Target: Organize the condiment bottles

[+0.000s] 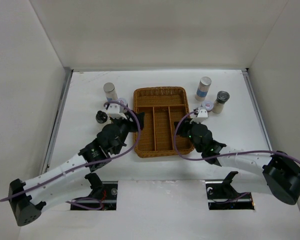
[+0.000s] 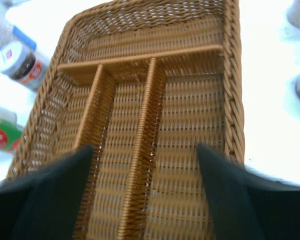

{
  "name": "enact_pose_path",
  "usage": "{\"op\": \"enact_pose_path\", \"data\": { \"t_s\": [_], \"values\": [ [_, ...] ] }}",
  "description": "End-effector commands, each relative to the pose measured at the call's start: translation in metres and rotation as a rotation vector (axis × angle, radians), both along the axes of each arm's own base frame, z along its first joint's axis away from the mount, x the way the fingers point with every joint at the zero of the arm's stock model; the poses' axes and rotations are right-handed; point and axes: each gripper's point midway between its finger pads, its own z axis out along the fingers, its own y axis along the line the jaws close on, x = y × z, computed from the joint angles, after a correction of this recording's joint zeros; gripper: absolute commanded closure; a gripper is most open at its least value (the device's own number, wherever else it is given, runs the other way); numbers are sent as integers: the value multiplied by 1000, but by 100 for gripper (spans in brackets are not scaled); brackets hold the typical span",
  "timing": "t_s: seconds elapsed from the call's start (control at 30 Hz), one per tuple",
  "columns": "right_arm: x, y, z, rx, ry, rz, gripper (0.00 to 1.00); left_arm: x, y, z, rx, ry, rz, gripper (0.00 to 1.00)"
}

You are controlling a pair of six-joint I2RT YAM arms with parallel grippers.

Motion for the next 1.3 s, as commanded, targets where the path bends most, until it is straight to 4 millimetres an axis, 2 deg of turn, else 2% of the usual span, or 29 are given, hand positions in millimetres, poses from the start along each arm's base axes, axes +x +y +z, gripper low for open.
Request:
{"op": "enact_pose_path", "data": {
  "t_s": [0.0, 0.03, 0.07, 0.13, 0.2, 0.37, 0.43, 0.57, 0.67, 0.83, 0.97, 1.07, 1.2, 1.27],
  "values": [
    [-4, 19, 20, 93, -44, 74, 54, 12, 67, 17, 125, -23, 294, 42],
    [-5, 20, 20, 94, -42, 86, 70, 13, 78, 14, 146, -13, 336, 32],
    [-7, 21, 21, 97, -41, 96, 79, 15, 89, 9, 169, 2, 380, 27],
    [-8, 23, 25, 102, -49, 111, 83, 19, 106, -3, 214, 43, 443, 25],
    [-8, 24, 25, 103, -51, 114, 79, 19, 118, -13, 245, 91, 482, 25],
    [-11, 32, 23, 112, -43, 156, 53, 16, 135, -28, 249, 135, 539, 25],
    [-10, 34, 22, 117, -44, 158, 50, 24, 141, -34, 270, 153, 563, 26],
    [-14, 40, 25, 122, -48, 191, 44, 40, 131, -47, 270, 173, 515, 28],
    [-15, 41, 23, 120, -46, 196, 44, 51, 129, -53, 257, 177, 499, 30],
    [-15, 42, 24, 117, -50, 201, 43, 63, 129, -60, 252, 184, 498, 40],
    [-14, 46, 15, 105, -24, 210, 44, 70, 128, -59, 258, 176, 502, 48],
    [-15, 45, 19, 108, -40, 214, 44, 74, 127, -63, 268, 172, 502, 55],
    [-16, 45, 15, 107, -24, 214, 44, 76, 128, -70, 285, 188, 503, 62],
    [-16, 44, 20, 108, -37, 213, 44, 75, 128, -73, 287, 190, 500, 69]
  ]
}}
